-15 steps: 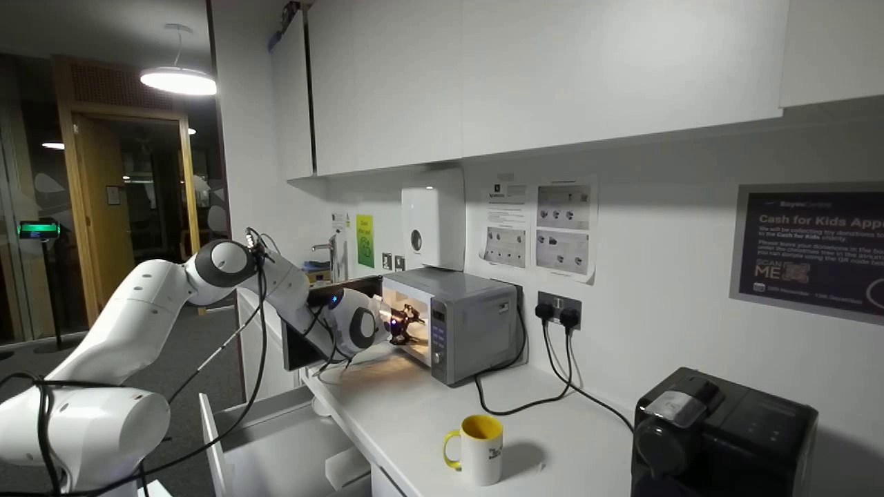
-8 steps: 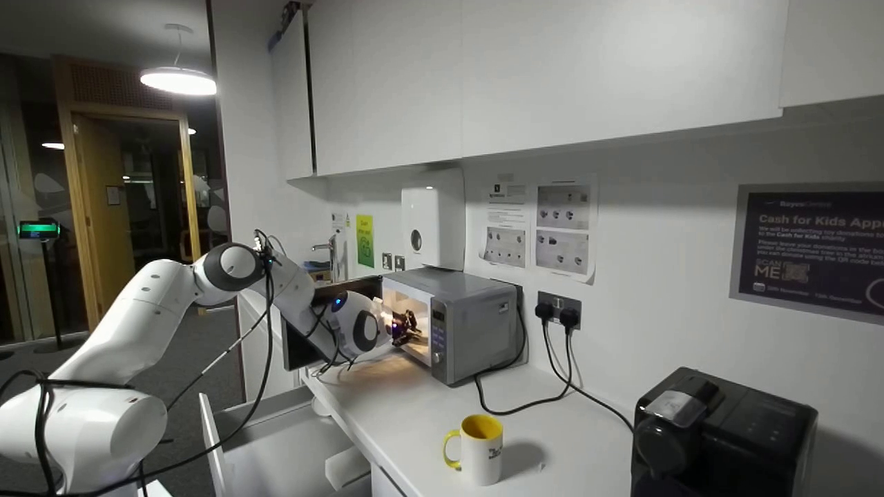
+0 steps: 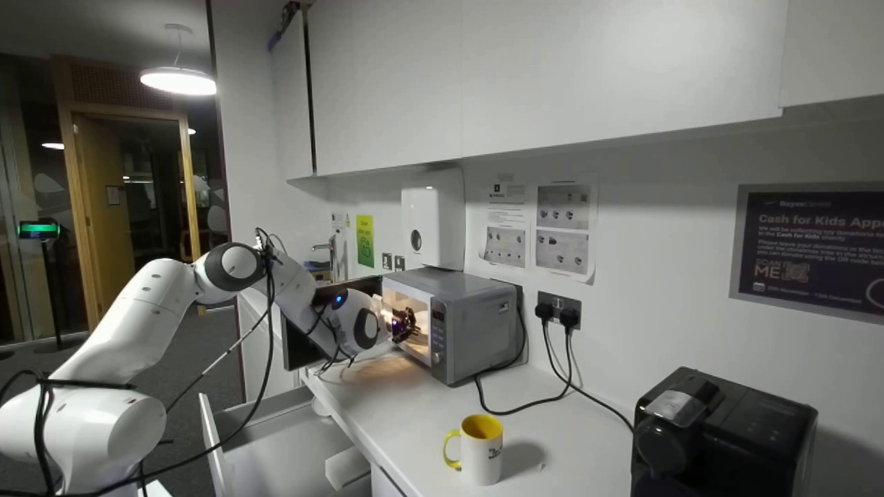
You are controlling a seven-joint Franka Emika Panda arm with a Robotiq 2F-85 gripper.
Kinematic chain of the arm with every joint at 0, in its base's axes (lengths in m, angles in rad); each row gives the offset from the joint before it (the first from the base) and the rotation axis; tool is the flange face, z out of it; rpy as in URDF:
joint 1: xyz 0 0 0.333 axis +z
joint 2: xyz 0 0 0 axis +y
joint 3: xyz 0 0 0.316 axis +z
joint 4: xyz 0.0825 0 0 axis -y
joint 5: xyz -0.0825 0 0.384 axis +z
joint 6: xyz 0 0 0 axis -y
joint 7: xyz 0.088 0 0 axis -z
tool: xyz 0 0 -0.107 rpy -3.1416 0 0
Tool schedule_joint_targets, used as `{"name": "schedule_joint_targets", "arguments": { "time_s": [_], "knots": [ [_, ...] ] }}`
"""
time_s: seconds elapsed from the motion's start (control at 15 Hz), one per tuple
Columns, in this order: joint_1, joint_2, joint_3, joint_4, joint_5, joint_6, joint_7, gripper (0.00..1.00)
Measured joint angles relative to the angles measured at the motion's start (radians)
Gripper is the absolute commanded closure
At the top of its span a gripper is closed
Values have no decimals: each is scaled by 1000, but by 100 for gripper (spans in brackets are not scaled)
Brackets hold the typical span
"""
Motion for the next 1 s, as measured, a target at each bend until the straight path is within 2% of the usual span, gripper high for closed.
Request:
{"name": "schedule_joint_targets", "arguments": {
  "time_s": [0.4, 1.0],
  "knots": [
    [20, -52, 1, -13, -6, 0, 0, 99],
    [77, -129, -14, -161, -17, -6, -1, 99]
  ]
}}
